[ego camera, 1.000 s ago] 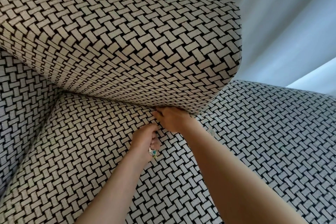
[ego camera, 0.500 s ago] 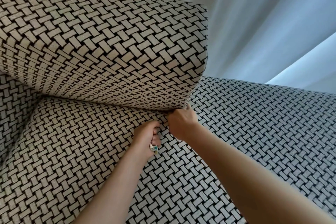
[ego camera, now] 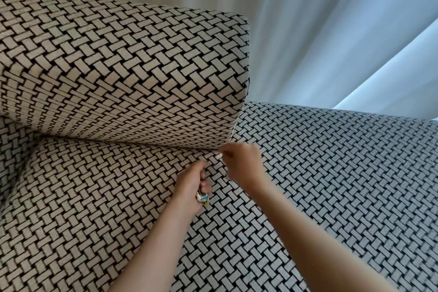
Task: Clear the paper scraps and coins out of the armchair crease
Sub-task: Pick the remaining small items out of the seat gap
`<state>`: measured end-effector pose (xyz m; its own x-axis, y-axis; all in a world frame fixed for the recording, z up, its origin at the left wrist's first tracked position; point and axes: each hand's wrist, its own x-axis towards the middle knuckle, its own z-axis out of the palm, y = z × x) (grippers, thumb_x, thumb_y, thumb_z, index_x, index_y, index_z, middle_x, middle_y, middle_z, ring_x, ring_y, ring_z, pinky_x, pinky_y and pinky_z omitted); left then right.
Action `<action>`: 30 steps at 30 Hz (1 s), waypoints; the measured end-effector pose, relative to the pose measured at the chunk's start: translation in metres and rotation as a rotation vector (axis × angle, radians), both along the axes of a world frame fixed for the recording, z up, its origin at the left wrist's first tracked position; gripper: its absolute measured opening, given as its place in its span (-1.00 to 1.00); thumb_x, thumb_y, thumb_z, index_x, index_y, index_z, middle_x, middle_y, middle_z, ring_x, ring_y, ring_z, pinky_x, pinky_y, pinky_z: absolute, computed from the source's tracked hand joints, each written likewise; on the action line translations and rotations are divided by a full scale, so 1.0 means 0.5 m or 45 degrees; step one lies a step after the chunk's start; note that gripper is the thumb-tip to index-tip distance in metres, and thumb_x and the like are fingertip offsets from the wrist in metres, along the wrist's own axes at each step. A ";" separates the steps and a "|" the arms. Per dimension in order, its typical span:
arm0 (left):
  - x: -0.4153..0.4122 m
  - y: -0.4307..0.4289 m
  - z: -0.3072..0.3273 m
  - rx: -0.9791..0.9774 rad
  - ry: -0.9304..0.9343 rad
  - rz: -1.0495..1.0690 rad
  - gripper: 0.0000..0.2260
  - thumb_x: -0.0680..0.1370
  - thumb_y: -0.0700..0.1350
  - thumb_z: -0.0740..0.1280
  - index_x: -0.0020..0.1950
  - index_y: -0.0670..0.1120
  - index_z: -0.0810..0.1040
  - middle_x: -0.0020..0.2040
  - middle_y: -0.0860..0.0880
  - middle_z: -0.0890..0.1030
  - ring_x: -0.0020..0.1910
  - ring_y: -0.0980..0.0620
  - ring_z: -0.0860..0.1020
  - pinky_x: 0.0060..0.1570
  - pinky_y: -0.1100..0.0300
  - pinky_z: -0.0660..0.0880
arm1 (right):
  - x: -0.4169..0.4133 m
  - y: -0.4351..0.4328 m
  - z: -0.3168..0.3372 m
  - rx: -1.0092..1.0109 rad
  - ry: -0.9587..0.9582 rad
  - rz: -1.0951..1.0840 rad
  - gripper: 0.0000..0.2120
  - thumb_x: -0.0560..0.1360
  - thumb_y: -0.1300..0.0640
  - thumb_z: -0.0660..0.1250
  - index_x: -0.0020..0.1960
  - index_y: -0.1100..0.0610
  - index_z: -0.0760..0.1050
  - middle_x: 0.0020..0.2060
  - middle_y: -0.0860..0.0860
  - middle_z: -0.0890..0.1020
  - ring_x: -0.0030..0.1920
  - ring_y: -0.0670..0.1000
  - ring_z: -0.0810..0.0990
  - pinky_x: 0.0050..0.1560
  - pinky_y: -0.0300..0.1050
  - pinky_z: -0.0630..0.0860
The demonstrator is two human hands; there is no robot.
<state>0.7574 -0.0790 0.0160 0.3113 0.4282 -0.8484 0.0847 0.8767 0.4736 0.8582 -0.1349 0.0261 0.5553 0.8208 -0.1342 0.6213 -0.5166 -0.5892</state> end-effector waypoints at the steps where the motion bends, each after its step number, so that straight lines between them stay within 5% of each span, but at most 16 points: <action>1: 0.002 -0.005 0.005 0.012 -0.001 -0.017 -0.78 0.56 -0.11 0.23 -0.28 -0.12 0.39 -0.41 0.00 0.33 -0.65 0.15 0.30 -0.66 0.37 0.22 | -0.022 -0.010 0.013 0.091 0.189 -0.063 -0.80 0.47 0.35 0.27 -0.08 0.18 0.64 -0.29 -0.01 0.65 -0.38 -0.09 0.55 -0.28 -0.25 0.54; 5: 0.002 -0.028 0.007 -0.028 0.008 -0.085 -0.66 0.55 0.07 0.18 -0.19 -0.17 0.54 -0.32 -0.08 0.56 -0.35 0.01 0.50 -0.39 0.22 0.41 | -0.077 -0.046 0.041 0.153 0.662 -0.039 -0.78 0.43 0.32 0.29 -0.03 0.14 0.65 -0.27 0.09 0.68 -0.31 0.02 0.63 -0.25 -0.15 0.59; 7: 0.000 -0.037 0.007 0.035 0.064 -0.160 -0.72 0.56 0.03 0.21 -0.11 -0.17 0.53 -0.32 -0.05 0.49 -0.46 0.07 0.43 -0.52 0.28 0.35 | -0.063 -0.057 0.034 0.182 0.803 -0.175 -0.83 0.44 0.30 0.32 -0.04 0.16 0.65 -0.27 0.02 0.68 -0.28 -0.07 0.65 -0.26 -0.30 0.58; 9: 0.001 -0.039 0.013 0.132 0.060 -0.185 -0.85 0.55 -0.11 0.25 -0.14 -0.16 0.48 -0.41 0.00 0.39 -0.61 0.15 0.30 -0.67 0.34 0.22 | -0.045 -0.068 0.016 0.138 0.642 -0.319 -0.82 0.47 0.23 0.32 0.04 0.12 0.61 -0.15 -0.06 0.66 -0.15 -0.13 0.62 -0.13 -0.35 0.55; 13: 0.000 -0.032 0.033 0.195 0.034 -0.136 -0.76 0.50 -0.31 0.25 -0.33 -0.13 0.31 -0.46 0.01 0.30 -0.68 0.18 0.21 -0.70 0.37 0.16 | -0.039 -0.103 -0.023 -0.310 0.007 -0.324 -0.51 0.44 -0.01 0.37 0.32 0.01 0.33 0.18 0.00 0.39 0.20 0.00 0.36 0.18 -0.15 0.36; 19: -0.053 -0.033 0.047 0.158 0.081 0.034 -0.77 0.49 -0.35 0.21 -0.34 -0.14 0.33 -0.48 0.01 0.29 -0.74 0.20 0.20 -0.70 0.44 0.15 | -0.058 -0.105 -0.034 -0.323 0.160 -0.339 -0.80 0.47 0.18 0.34 0.08 0.15 0.46 0.05 0.06 0.50 -0.09 -0.04 0.42 -0.03 -0.21 0.40; 23: -0.090 -0.026 0.060 0.172 0.088 0.105 -0.78 0.50 -0.35 0.22 -0.32 -0.15 0.36 -0.50 0.01 0.31 -0.74 0.20 0.20 -0.70 0.44 0.16 | -0.046 -0.108 -0.035 -0.111 0.452 -0.521 -0.72 0.45 0.33 0.31 0.13 0.16 0.42 0.11 0.12 0.53 -0.22 -0.06 0.52 -0.32 -0.34 0.49; 27: -0.120 -0.016 0.065 0.196 0.085 0.114 -0.80 0.49 -0.34 0.24 -0.31 -0.15 0.37 -0.47 0.01 0.30 -0.75 0.21 0.21 -0.70 0.43 0.17 | -0.040 -0.077 -0.028 -0.138 0.344 -0.490 -0.51 0.45 0.07 0.37 0.31 0.18 0.31 0.27 0.11 0.32 0.16 0.06 0.46 0.20 -0.08 0.46; 30: -0.146 0.003 0.071 0.198 0.094 0.146 -0.80 0.49 -0.33 0.24 -0.31 -0.15 0.36 -0.56 0.03 0.30 -0.74 0.19 0.20 -0.67 0.44 0.15 | -0.056 -0.043 -0.039 -0.306 0.143 -0.418 -0.68 0.49 0.13 0.29 0.17 0.28 0.40 0.24 0.18 0.37 0.10 0.11 0.50 0.11 -0.04 0.51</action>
<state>0.6846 -0.0777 0.0515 0.1927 0.5849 -0.7879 0.0281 0.7994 0.6002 0.8304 -0.1562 0.0068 0.7531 0.5407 -0.3748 0.3397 -0.8075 -0.4822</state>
